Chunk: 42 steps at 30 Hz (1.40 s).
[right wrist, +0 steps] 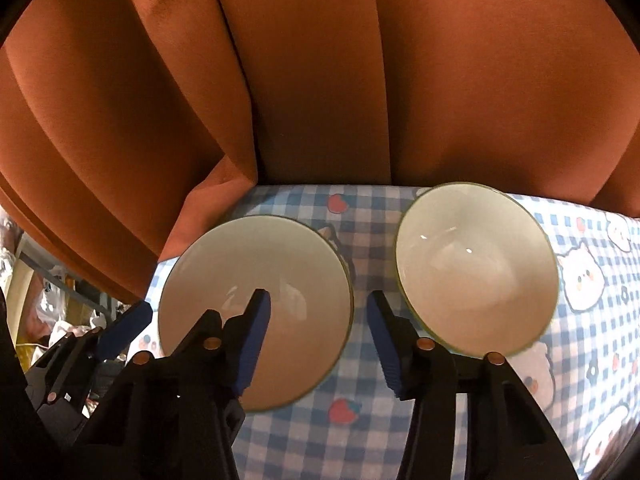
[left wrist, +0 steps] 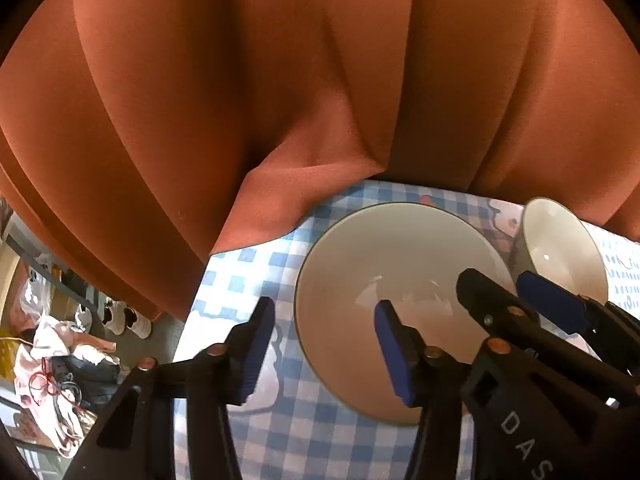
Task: Organize plates and bowls
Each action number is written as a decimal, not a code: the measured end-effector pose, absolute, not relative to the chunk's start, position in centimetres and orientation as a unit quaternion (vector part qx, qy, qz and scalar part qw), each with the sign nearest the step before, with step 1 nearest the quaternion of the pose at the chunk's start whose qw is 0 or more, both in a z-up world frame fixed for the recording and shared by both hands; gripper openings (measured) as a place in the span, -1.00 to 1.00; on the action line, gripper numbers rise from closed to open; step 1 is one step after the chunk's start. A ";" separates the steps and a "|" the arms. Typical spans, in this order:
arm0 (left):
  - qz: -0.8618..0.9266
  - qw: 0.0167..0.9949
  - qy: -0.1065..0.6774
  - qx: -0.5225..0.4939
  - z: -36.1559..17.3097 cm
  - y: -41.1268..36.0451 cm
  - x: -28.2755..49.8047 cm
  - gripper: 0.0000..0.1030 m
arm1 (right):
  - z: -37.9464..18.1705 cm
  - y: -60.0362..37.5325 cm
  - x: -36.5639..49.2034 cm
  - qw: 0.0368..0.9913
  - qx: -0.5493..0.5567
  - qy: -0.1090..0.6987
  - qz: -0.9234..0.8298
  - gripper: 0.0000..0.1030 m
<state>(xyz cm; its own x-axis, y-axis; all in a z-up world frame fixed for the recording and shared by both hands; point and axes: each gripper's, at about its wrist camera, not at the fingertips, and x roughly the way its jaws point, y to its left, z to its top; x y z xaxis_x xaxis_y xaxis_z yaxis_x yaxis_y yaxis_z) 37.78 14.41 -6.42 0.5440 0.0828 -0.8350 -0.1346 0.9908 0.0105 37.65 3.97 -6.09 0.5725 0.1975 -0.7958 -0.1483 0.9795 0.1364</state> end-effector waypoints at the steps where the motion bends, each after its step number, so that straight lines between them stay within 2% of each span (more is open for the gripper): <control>1: 0.062 0.878 0.473 -0.028 -6.6 14.4 38.0 -0.08 | -6.3 4.0 38.1 0.886 0.026 0.453 0.097 -0.07; 6: 0.058 0.878 0.474 -0.029 -7.2 14.3 39.1 -0.25 | -7.1 3.9 39.7 0.884 0.030 0.457 0.094 -0.17; 9: 0.064 0.876 0.477 -0.026 -7.5 14.3 39.4 -0.31 | -7.5 3.8 40.5 0.881 0.031 0.462 0.098 -0.43; 16: 0.079 0.877 0.474 -0.010 -7.6 14.4 39.7 -0.51 | -7.8 4.1 41.2 0.881 0.025 0.462 0.099 -0.47; 18: 0.079 0.876 0.476 -0.007 -7.6 14.4 39.6 -0.51 | -7.8 4.1 41.2 0.883 0.019 0.460 0.094 -0.52; 32: 0.068 0.876 0.478 -0.009 -6.4 13.7 37.2 -0.52 | -6.5 3.2 38.6 0.881 0.016 0.465 0.086 -0.52; 42: 0.048 0.883 0.467 -0.016 -3.7 13.0 33.5 -0.52 | -3.6 2.3 34.2 0.889 0.018 0.452 0.073 -0.52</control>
